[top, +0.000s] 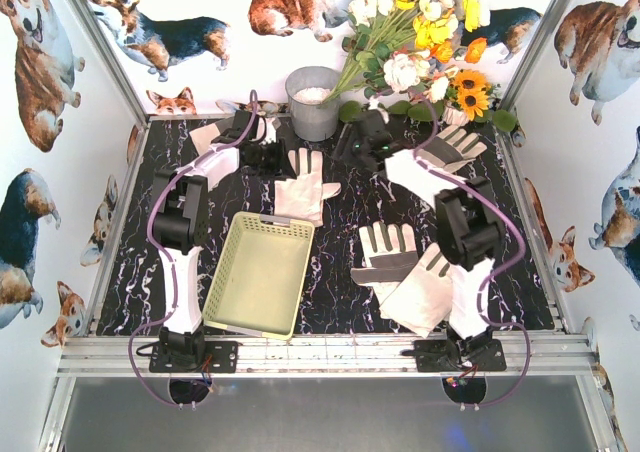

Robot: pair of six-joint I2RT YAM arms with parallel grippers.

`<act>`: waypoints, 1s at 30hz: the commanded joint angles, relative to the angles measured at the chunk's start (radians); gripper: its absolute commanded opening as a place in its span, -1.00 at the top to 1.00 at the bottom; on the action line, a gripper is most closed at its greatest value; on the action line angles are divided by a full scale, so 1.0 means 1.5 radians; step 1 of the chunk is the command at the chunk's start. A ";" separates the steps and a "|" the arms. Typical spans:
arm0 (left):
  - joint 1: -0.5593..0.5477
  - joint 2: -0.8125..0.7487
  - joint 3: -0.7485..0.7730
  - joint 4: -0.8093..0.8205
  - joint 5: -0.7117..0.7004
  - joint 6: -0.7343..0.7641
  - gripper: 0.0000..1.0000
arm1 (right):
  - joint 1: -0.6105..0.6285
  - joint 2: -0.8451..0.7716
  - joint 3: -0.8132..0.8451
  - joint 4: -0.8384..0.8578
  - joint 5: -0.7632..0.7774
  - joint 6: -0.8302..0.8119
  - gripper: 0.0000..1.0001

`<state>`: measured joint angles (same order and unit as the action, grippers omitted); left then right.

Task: Put the gloves into the storage basket
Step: Pair the glove with the glove, then pick up the glove from the center of the board.

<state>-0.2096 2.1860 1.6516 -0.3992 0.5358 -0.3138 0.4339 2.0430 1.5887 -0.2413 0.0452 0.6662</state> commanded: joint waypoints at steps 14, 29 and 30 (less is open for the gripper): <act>0.077 -0.044 -0.040 -0.004 -0.044 -0.067 -0.04 | -0.015 -0.073 -0.182 0.131 -0.197 0.170 -0.27; 0.077 0.006 -0.045 0.017 0.005 -0.071 0.18 | -0.018 -0.018 -0.194 0.155 -0.178 0.207 -0.27; 0.077 0.009 -0.046 0.019 0.007 -0.072 0.22 | -0.019 -0.014 -0.195 0.158 -0.183 0.208 -0.27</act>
<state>-0.0944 2.1872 1.5906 -0.3870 0.5213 -0.4191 0.4103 2.0174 1.3022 -0.0715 -0.2340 0.9585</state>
